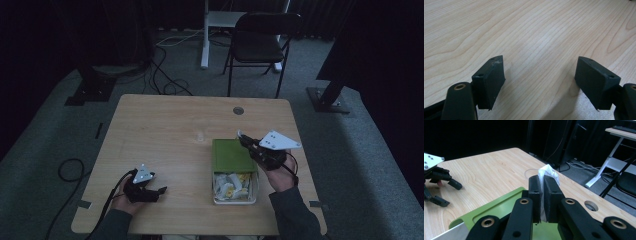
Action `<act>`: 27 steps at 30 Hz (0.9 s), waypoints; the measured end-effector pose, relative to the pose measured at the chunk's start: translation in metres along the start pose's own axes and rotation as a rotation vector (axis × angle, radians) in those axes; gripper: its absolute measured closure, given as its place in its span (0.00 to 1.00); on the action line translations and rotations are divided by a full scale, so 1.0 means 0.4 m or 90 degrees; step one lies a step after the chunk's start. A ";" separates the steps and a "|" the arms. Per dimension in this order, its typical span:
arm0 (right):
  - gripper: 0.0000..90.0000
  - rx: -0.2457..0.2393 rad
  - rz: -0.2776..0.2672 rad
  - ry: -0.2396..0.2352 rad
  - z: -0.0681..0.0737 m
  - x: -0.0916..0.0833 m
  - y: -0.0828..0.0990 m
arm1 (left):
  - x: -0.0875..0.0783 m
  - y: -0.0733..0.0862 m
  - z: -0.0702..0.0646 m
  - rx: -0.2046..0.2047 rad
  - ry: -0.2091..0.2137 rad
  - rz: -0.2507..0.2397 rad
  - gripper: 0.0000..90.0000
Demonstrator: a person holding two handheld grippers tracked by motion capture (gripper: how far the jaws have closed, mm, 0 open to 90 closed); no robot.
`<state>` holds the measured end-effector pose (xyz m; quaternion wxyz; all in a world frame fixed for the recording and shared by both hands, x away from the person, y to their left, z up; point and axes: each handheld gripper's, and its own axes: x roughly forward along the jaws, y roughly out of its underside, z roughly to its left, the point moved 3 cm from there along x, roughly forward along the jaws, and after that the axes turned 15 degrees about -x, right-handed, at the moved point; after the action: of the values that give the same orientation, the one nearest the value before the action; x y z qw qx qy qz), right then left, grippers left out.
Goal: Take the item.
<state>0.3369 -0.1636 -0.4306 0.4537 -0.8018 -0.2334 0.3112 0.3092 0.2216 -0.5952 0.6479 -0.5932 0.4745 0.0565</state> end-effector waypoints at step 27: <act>0.95 0.018 -0.028 -0.046 -0.075 0.088 -0.032 | 0.000 0.000 0.000 0.001 -0.001 0.000 0.28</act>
<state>0.3817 -0.1518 -0.4175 0.4631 -0.7783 -0.2629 0.3328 0.3092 0.2217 -0.5952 0.6488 -0.5926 0.4740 0.0561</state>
